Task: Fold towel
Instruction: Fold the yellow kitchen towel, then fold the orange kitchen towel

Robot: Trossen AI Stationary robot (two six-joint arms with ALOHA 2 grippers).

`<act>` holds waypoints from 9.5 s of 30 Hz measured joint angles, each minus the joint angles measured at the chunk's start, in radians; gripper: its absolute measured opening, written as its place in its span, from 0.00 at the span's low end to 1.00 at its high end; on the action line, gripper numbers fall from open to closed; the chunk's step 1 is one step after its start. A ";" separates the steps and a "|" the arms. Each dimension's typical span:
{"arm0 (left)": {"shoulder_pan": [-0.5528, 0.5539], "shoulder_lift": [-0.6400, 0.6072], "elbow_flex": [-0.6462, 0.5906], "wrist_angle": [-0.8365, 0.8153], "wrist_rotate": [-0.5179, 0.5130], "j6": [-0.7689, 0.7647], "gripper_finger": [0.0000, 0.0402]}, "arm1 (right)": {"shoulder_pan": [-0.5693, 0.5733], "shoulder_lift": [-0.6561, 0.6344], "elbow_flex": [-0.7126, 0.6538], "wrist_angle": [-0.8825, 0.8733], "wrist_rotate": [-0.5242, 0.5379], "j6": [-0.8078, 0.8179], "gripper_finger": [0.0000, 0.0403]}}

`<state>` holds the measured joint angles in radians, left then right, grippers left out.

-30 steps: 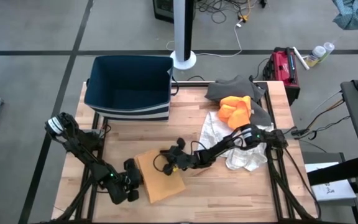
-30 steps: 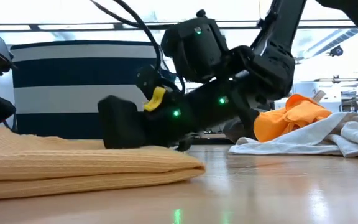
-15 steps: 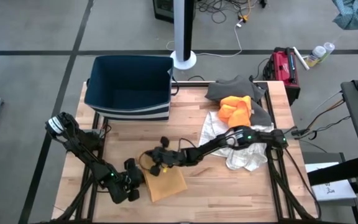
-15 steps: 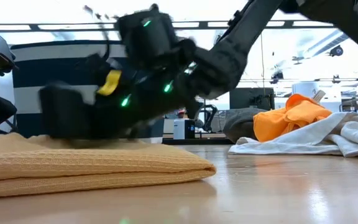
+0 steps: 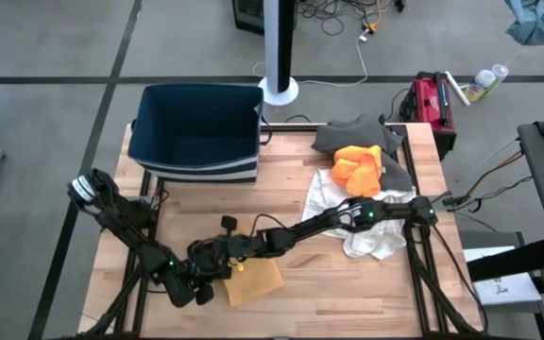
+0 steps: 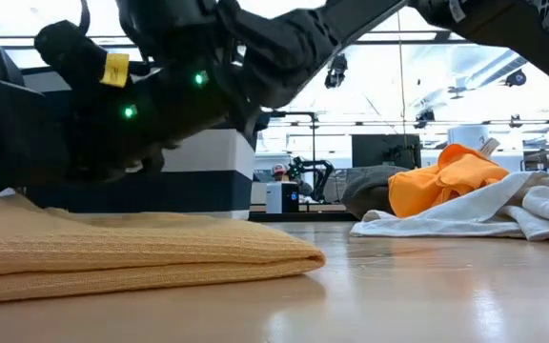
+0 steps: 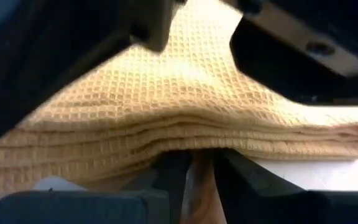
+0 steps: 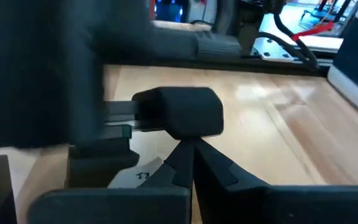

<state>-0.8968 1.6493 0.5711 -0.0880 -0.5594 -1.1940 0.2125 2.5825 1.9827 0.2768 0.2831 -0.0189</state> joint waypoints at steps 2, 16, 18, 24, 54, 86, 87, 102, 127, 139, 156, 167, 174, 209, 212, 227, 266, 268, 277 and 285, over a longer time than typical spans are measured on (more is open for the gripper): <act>-0.002 -0.018 0.000 -0.010 0.027 -0.010 0.19 | 0.004 -0.007 -0.003 -0.009 0.007 -0.002 0.00; -0.069 -0.332 -0.014 -0.170 0.088 -0.022 0.19 | 0.071 -0.191 -0.236 0.164 0.093 -0.045 0.00; -0.072 -0.354 -0.016 -0.158 0.036 -0.009 0.19 | 0.078 -0.255 -0.323 0.216 0.103 -0.052 0.00; -0.074 -0.337 -0.028 -0.151 -0.122 0.016 0.19 | 0.082 -0.386 -0.532 0.263 0.102 -0.073 0.00; -0.037 -0.211 -0.032 -0.105 -0.298 -0.029 0.19 | 0.081 -0.309 -0.664 0.506 0.091 -0.014 0.00; 0.014 -0.163 -0.031 0.005 -0.426 -0.028 0.19 | 0.060 -0.268 -0.981 0.811 0.138 0.208 0.00; 0.020 -0.155 -0.031 0.022 -0.426 -0.017 0.19 | 0.060 -0.267 -0.977 0.817 0.135 0.205 0.00; 0.038 -0.082 -0.031 0.079 -0.400 0.093 0.19 | 0.191 -0.393 -0.983 0.654 0.107 0.149 0.00; 0.057 -0.140 -0.010 0.108 -0.528 0.284 0.19 | 0.266 -0.907 -0.989 -0.258 0.341 0.318 0.00; 0.073 -0.135 -0.010 0.117 -0.582 0.301 0.19 | 0.168 -1.377 -0.990 -1.237 0.400 0.786 0.06; 0.074 -0.134 -0.010 0.119 -0.582 0.295 0.19 | -0.377 -1.512 -0.990 -1.554 0.352 1.069 0.53; 0.074 -0.134 -0.011 0.123 -0.607 0.295 0.19 | -0.701 -1.385 -0.991 -1.483 0.194 0.852 0.50; 0.074 -0.134 -0.011 0.123 -0.605 0.295 0.19 | -0.740 -1.318 -0.992 -1.438 0.132 0.805 0.46; 0.150 -0.131 -0.011 0.708 -0.779 0.823 0.19 | -0.281 -1.321 -0.642 -1.640 0.210 0.884 0.00; 0.203 -0.126 -0.011 0.863 -0.640 0.987 0.19 | -0.166 -1.244 -0.569 -1.626 0.218 0.910 0.00; 0.302 0.069 0.041 1.154 -0.334 1.058 0.22 | 0.072 -0.731 0.109 -1.634 0.251 0.706 0.00; 0.419 0.241 0.307 0.912 -0.236 0.969 0.11 | 0.108 -0.572 0.373 -1.731 0.233 0.616 0.00; 0.420 0.236 0.311 0.862 -0.258 0.956 0.03 | 0.108 -0.573 0.373 -1.733 0.233 0.603 0.00; 0.350 -0.102 0.323 0.654 -0.281 1.124 0.00 | 0.108 -0.671 0.373 -1.823 0.259 0.552 0.00; 0.341 -0.410 0.579 0.075 -0.264 1.167 0.00 | 0.157 -0.849 0.373 -1.627 0.266 0.497 0.00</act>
<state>-0.5558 1.2392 1.1505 -0.0127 -0.8237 -0.0275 0.3692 1.7338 2.3558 -1.3500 0.5487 0.4777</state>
